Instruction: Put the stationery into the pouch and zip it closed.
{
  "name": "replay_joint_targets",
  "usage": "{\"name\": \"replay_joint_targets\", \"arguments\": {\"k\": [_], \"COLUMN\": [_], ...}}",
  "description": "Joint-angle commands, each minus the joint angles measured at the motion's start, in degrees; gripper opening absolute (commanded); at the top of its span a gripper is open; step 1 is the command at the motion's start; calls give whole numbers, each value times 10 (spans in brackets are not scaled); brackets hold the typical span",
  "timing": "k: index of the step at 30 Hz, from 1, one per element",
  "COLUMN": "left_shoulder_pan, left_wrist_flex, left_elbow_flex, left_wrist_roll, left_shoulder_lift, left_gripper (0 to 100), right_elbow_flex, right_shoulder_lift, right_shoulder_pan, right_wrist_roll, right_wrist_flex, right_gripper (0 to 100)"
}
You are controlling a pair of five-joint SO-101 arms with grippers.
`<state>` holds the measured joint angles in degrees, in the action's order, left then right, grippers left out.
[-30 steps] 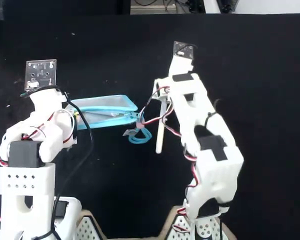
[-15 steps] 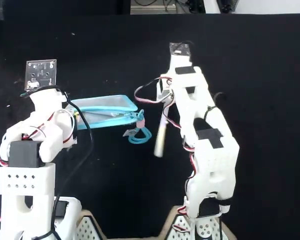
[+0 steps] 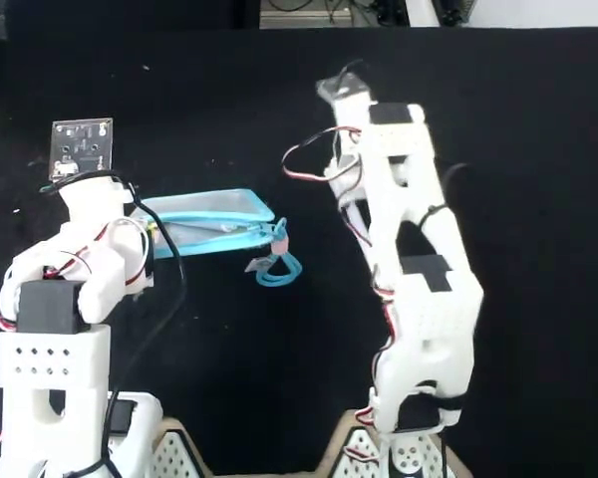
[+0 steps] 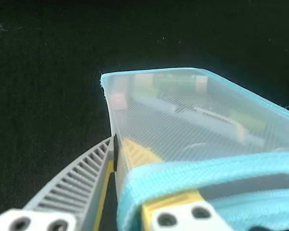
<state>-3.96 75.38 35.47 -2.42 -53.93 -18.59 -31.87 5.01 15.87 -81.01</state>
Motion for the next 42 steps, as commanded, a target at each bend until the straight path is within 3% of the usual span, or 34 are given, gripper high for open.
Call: {"name": "replay_joint_targets", "arguments": {"k": [1,3,20,22,24,25,33,42], "left_shoulder_pan": [-6,-6,-6,-6,-6,-6,-6,-6], "left_wrist_flex": [2,2,2,2,2,2,2,2], "left_elbow_flex": [7,7,7,7,7,7,7,7], "left_wrist_roll": [4,4,4,4,4,4,4,4], "left_shoulder_lift": [2,2,2,2,2,2,2,2], "left_gripper": [32,32,31,31,31,31,31,31], "right_elbow_flex": [-16,-14,-4,0,-5,-6,51,221], "right_shoulder_lift": [-14,-30,-74,-82,-82,-75,116,485], "right_shoulder_pan": [-11,-13,-14,-15,-18,-20,-40,-15], "right_wrist_roll": [76,88,86,86,86,86,59,54], "right_wrist_flex": [-25,-28,11,18,18,14,-25,-28], "right_gripper": [117,163,138,110,7,15,10,11]}}
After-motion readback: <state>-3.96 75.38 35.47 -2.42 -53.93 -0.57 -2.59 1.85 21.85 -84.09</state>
